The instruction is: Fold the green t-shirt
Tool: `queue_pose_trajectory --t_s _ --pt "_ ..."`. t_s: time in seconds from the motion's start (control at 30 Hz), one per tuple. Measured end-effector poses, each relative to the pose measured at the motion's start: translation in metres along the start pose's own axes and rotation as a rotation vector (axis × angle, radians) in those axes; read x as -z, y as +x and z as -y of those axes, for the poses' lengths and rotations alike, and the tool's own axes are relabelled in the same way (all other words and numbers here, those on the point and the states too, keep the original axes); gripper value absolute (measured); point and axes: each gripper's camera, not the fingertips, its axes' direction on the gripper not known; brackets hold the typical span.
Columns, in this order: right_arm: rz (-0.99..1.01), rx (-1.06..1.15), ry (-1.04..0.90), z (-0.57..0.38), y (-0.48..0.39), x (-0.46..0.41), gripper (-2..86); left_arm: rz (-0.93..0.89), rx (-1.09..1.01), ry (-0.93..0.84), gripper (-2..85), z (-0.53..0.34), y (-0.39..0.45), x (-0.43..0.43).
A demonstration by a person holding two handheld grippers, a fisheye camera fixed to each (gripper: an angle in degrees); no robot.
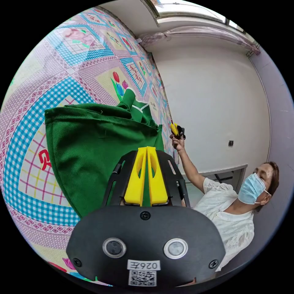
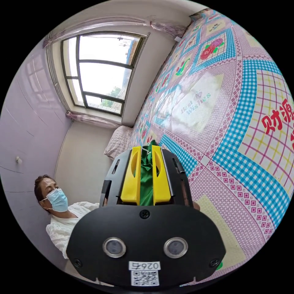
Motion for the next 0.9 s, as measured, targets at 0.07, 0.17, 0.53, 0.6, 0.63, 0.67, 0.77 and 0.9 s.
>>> queue_pose_trajectory --t_s 0.07,0.17,0.53,0.6,0.63,0.67,0.77,0.9 --pt "-0.092 0.1 -0.093 -0.005 -0.024 -0.022 -0.2 0.03 0.003 -0.019 -1.0 0.01 -0.002 -0.008" --pt "-0.3 0.257 -0.266 -0.027 -0.058 -0.083 -0.8 0.085 0.006 -0.055 -1.0 0.022 -0.005 -0.017" --pt "-0.361 0.208 -0.271 -0.021 -0.026 -0.17 -1.1 0.038 0.121 -0.01 -1.0 0.025 -0.042 0.009" --pt "-0.228 0.145 -0.182 -0.028 -0.012 -0.148 -1.1 0.047 0.124 0.016 -1.0 0.014 -0.041 0.019" --pt "-0.204 0.1 -0.124 -0.035 -0.002 -0.137 -1.0 0.057 0.128 0.045 -1.0 0.005 -0.04 0.025" --pt "-0.217 0.08 -0.103 -0.04 0.001 -0.132 -1.0 0.062 0.134 0.061 -1.0 0.0 -0.039 0.029" --pt "-0.342 0.049 -0.024 -0.071 -0.004 -0.124 -0.9 0.07 0.159 0.15 -1.0 -0.031 -0.031 0.046" --pt "-0.46 0.199 -0.019 -0.15 -0.067 -0.16 -0.9 0.127 0.101 0.256 -1.0 -0.1 0.008 0.062"
